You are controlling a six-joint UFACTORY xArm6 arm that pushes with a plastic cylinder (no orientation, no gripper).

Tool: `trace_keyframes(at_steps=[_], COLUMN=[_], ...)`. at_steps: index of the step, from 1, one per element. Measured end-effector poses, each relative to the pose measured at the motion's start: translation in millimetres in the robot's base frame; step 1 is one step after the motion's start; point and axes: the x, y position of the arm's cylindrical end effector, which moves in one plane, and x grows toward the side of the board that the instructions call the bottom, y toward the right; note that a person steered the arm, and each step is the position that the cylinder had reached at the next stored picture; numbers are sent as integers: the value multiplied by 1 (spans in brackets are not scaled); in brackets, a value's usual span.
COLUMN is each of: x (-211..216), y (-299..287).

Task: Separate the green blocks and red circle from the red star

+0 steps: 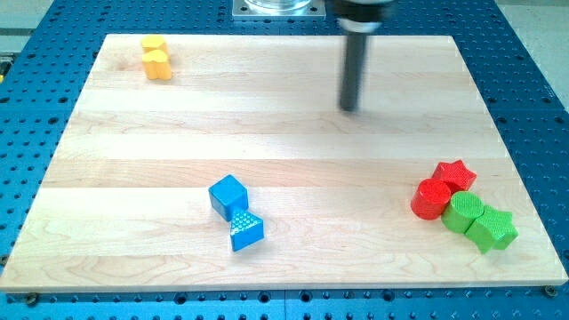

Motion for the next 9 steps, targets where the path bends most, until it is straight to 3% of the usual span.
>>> trace_keyframes(at_steps=[1,2,3,4,6,7,8,9], x=[58,133,193,203,198,192,186,139], y=[106,174,159,85,16,62,-23,-38])
